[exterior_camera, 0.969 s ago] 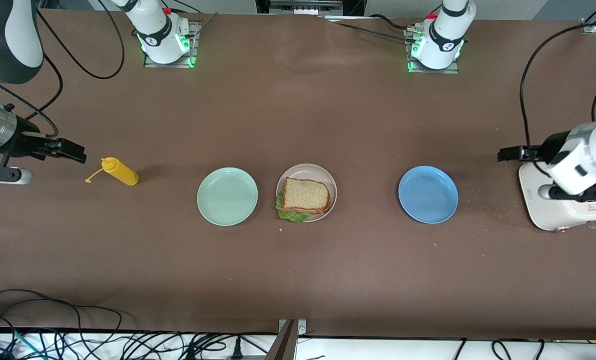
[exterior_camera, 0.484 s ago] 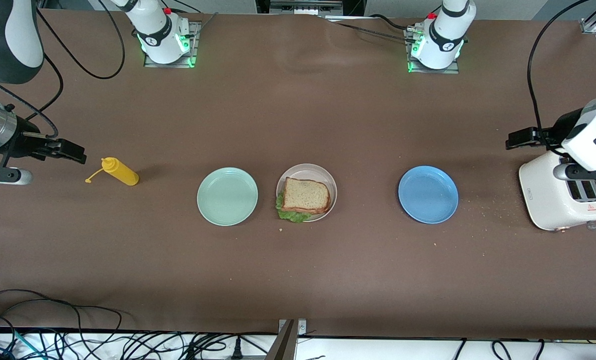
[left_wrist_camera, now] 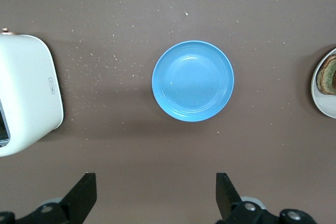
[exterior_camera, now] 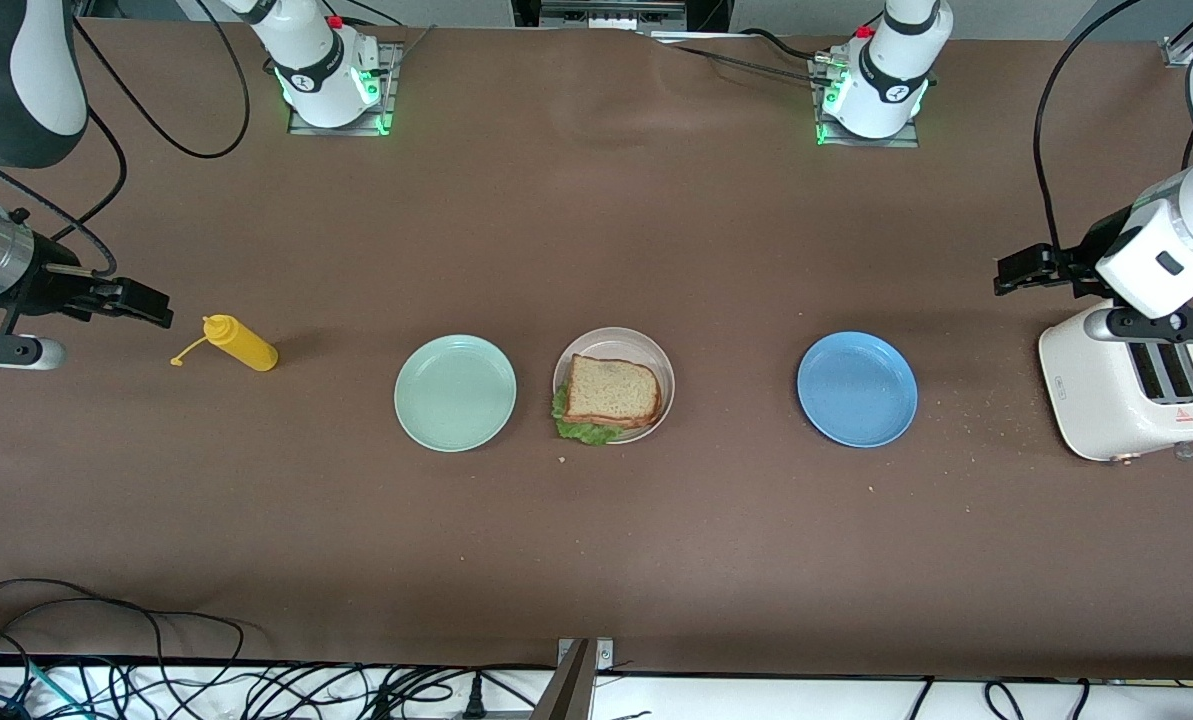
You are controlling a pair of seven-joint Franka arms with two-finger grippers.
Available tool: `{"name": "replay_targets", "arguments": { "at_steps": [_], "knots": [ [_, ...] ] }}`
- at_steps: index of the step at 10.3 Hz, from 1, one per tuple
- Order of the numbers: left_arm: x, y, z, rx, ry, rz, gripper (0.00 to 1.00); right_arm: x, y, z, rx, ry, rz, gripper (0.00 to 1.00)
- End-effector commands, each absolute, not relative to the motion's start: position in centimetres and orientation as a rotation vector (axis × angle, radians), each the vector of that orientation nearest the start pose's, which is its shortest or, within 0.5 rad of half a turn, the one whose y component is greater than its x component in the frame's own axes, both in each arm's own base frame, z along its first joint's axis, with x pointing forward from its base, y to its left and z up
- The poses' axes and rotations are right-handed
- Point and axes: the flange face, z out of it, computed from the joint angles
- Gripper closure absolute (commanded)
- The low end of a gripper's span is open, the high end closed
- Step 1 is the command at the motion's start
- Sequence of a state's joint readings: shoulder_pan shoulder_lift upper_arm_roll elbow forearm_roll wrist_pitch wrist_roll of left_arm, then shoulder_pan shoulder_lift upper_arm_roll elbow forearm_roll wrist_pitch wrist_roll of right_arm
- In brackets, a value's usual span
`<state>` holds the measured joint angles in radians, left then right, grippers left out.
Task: Make sandwich on beige plate with both arms
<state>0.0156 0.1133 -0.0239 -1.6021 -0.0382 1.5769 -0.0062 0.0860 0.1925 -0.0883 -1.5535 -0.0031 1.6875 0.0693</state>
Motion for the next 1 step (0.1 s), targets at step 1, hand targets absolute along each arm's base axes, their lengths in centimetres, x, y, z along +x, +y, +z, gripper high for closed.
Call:
{"name": "replay_targets", "arguments": {
  "at_steps": [1],
  "knots": [
    [57.83,-0.76,56.26,-3.157,0.010,0.155,0.00,61.69,0.35,53.17,-3.142,0.112,0.078,0.00]
  ]
}}
